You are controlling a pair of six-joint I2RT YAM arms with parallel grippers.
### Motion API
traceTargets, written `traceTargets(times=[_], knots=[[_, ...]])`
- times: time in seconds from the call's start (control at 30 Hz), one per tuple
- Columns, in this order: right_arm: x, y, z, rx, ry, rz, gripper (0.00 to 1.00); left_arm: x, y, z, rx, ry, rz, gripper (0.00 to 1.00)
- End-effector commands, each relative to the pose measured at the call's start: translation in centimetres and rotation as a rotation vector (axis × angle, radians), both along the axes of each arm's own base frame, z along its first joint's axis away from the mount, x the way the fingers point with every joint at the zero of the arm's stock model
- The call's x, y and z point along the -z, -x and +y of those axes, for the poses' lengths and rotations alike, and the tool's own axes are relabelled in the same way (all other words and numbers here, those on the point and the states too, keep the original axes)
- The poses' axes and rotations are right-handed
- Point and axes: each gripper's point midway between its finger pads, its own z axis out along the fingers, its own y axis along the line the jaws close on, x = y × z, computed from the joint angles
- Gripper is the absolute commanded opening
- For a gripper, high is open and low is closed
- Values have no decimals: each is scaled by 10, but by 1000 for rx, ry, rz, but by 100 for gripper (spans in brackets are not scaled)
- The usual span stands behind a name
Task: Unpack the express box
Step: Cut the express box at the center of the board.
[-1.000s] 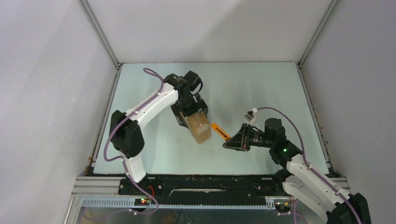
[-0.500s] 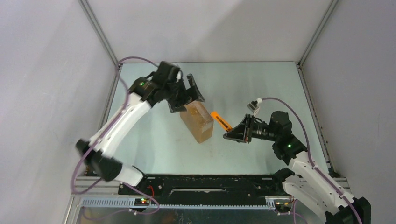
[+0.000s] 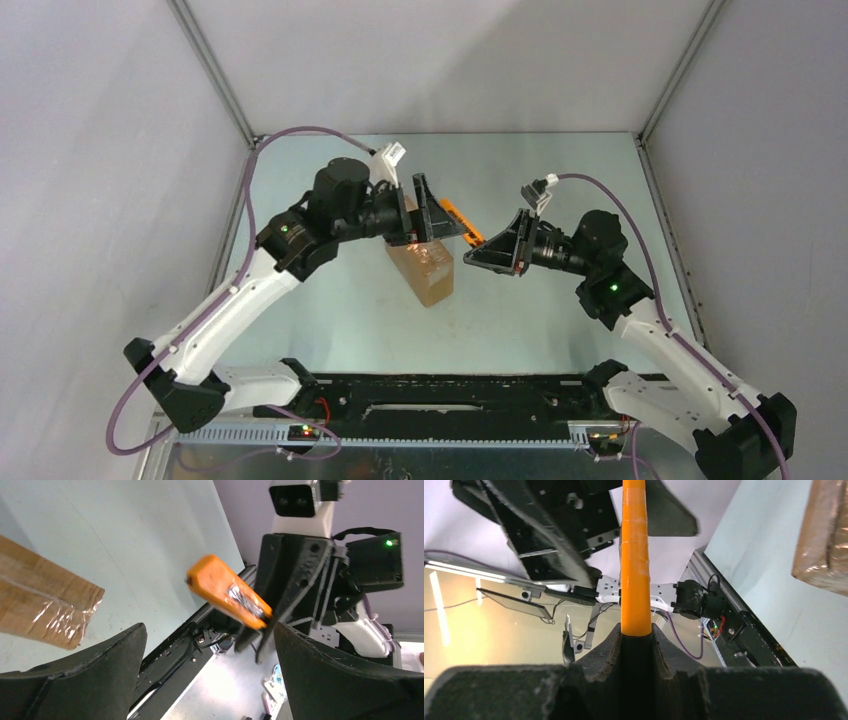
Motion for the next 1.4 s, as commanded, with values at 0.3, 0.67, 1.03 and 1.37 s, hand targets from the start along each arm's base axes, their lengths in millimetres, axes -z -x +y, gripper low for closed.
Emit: traceTargets(times=[0.3,0.67,1.03,1.37], knots=[[-41,2,13,-4,-82,-74,0,-5,-2,-26,69,49,-77,94],[-48,1,14,-21,-104,-65,0,9,3,-29,113,20,-66,74],[-55,4,10,-26,-125,-56,0,31,-27,9,-95,-199,-107,50],[-63,9,-3,-18,-136,-78,0,41,-61,60,-347,-429,-141,45]])
